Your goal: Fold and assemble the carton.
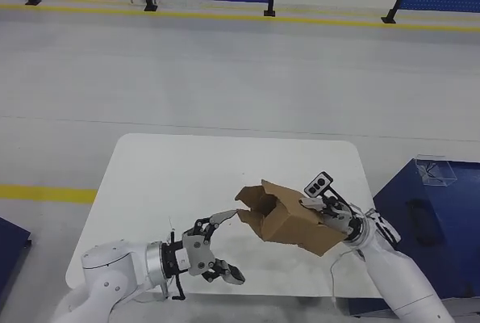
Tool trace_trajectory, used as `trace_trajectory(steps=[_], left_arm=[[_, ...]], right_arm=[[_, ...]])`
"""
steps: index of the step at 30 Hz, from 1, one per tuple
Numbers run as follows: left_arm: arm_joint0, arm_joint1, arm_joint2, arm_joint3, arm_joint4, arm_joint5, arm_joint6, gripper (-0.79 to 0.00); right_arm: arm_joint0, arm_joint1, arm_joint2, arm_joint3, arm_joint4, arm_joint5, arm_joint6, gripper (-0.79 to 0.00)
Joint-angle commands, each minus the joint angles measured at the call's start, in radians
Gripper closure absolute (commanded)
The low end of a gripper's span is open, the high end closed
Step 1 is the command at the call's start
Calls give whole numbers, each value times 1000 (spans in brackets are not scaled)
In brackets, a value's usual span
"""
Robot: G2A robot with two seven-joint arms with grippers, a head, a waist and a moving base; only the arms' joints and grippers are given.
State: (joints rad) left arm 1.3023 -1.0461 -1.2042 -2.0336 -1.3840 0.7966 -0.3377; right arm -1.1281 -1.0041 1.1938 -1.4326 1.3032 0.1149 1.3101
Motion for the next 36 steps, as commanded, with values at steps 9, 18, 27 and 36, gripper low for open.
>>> trace_trajectory(steps=[9,18,27,36], left_arm=[[-6,1,37,11,63,18,-45,-785],[-37,-7,100,9,91,55,0,-785],[-90,-26,184,43,86,53,52,-785],[-47,-19,107,12,65,-16,27,-785]], right_arm=[[-9,-9,-4,-5,-38,9,20,0],[-33,-14,-4,-29,-89,-2,35,0],[-52,-16,12,-47,-139,-30,42,0],[-35,-15,52,-1,-209,-81,40,0]])
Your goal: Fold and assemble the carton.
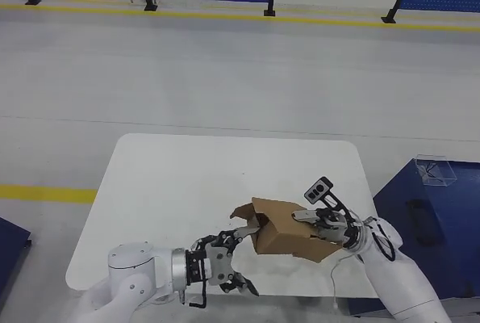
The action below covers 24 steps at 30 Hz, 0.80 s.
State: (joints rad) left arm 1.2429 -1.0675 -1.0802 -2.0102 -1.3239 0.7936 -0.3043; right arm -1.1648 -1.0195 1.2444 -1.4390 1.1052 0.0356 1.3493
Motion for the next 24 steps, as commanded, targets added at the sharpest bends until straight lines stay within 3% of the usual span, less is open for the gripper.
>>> trace_trajectory(steps=[1,7,11,24], left_arm=[[25,5,-31,-25,9,-24,-14,-785],[88,17,-76,-108,87,-60,-38,-785],[102,19,-74,-117,124,-65,-39,-785],[46,6,3,-51,107,-4,-15,-785]], right_arm=[[4,0,2,9,-22,-1,3,0],[1,-1,-13,14,-82,2,27,0],[-2,-3,-24,10,-100,4,35,0],[-11,-5,-18,-2,-85,54,57,0]])
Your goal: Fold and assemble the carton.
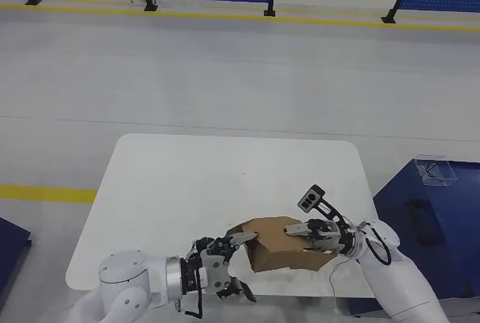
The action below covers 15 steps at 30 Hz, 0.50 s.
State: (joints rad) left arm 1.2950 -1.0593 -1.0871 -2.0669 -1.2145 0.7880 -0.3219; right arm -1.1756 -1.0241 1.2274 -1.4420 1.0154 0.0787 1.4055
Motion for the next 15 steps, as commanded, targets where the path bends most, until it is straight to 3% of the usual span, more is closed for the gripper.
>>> trace_trajectory(steps=[1,8,15], left_arm=[[-11,-4,22,11,-4,6,2,-785],[-52,-18,80,49,-8,-2,11,-785],[-40,-17,61,26,5,-44,4,-785]], right_arm=[[0,0,-3,0,4,24,0,0],[-2,-3,-8,-3,32,87,-4,0],[1,-2,-11,9,24,138,-43,0]])
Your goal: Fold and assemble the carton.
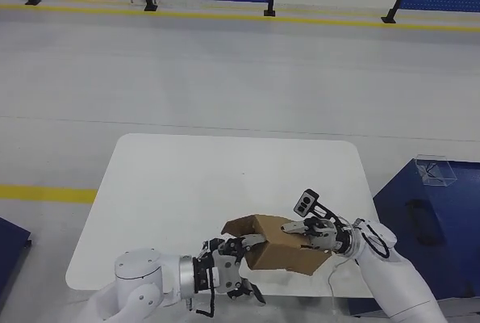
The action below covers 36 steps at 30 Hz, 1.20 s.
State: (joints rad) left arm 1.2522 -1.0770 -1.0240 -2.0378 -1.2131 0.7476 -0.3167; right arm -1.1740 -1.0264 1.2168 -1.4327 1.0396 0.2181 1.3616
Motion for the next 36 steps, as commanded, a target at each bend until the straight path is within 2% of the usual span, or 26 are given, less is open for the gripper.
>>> trace_trajectory(steps=[1,4,6,10,14,17,20,23,29,36], left_arm=[[3,1,-2,-3,4,-3,-1,-785],[3,1,-2,-3,4,-3,-1,-785],[17,0,-14,-15,-8,-45,-16,-785],[81,11,-96,-69,1,-122,-49,-785],[156,26,-208,-95,-14,-142,-81,-785],[205,36,-302,-73,-80,-93,-117,-785],[204,44,-356,-23,-135,3,-127,-785],[166,47,-350,28,-169,102,-127,-785],[132,44,-295,-8,-128,92,-146,-785],[120,39,-219,-72,-90,116,-69,-785]], right_arm=[[0,0,0,0,0,-1,1,0],[0,0,0,0,0,-1,1,0],[-8,-2,-2,0,24,29,-33,0],[11,-5,-7,37,94,141,-21,0],[43,-8,-19,88,127,216,18,0],[64,-7,-58,113,189,233,8,0],[81,5,-97,124,223,236,5,0],[94,21,-142,124,281,251,-11,0],[130,57,-188,151,241,217,24,0],[154,70,-217,173,195,176,64,0]])
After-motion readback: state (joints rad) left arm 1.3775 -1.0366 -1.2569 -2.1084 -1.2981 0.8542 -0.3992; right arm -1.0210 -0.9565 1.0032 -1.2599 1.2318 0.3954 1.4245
